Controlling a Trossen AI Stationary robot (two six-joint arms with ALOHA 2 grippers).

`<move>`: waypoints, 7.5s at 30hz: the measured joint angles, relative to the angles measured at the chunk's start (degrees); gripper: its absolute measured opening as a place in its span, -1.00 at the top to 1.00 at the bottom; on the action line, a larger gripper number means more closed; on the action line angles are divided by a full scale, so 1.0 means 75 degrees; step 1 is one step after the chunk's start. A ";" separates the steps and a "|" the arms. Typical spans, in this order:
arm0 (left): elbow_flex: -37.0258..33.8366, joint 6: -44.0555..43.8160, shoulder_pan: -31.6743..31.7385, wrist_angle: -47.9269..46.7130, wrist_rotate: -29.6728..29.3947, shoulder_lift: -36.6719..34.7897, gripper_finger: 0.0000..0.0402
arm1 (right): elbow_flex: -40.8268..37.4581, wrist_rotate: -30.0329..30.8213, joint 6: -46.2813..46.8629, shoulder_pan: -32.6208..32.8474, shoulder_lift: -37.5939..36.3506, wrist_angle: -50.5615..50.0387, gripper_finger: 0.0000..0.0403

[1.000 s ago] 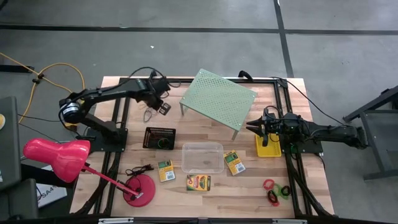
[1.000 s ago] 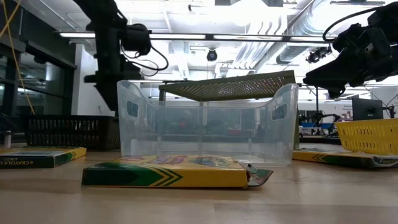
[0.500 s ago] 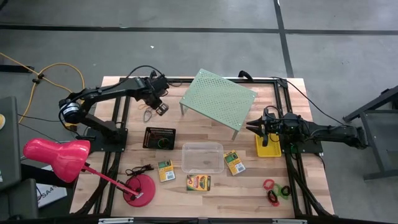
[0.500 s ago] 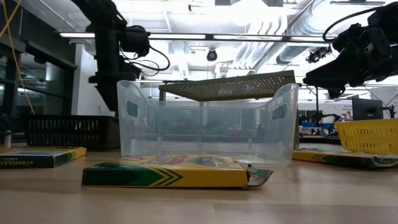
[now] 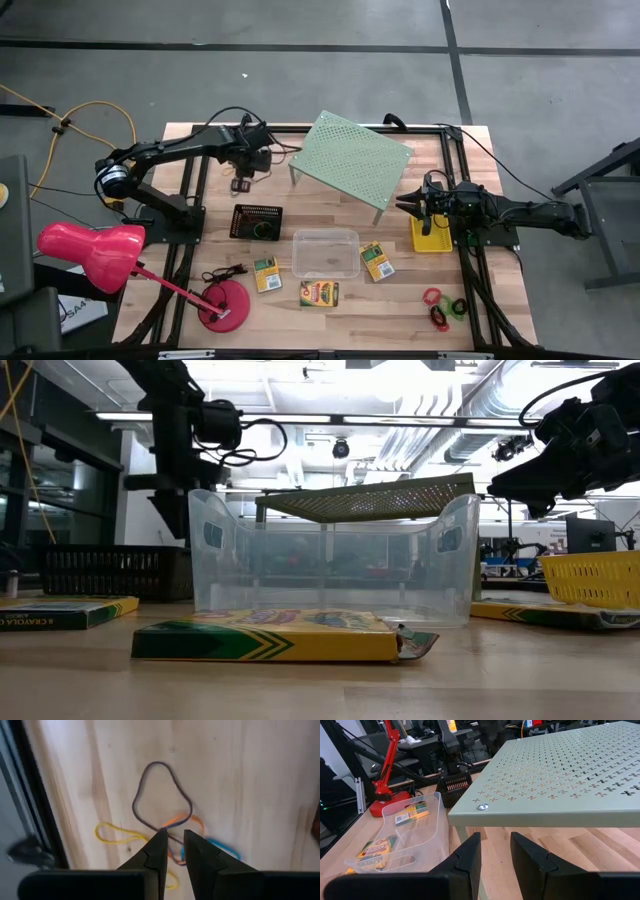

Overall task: Pick & Place Office Desk Supplies
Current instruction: Put the purple rubber band into the black bin

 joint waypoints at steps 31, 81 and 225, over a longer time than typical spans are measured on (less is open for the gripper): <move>-0.0003 0.2856 0.1102 -0.0013 0.1268 0.0822 0.71 | 0.0000 0.0001 0.0001 0.0000 -0.0001 0.0001 0.54; -0.0006 0.4530 0.1533 0.0364 0.1263 0.2038 0.19 | 0.0000 -0.0001 0.0002 0.0000 0.0000 -0.0001 0.54; 0.0175 0.1973 -0.2865 0.1213 -0.2536 -0.1090 0.99 | 0.0000 -0.0001 0.0000 0.0001 0.0000 0.0002 0.54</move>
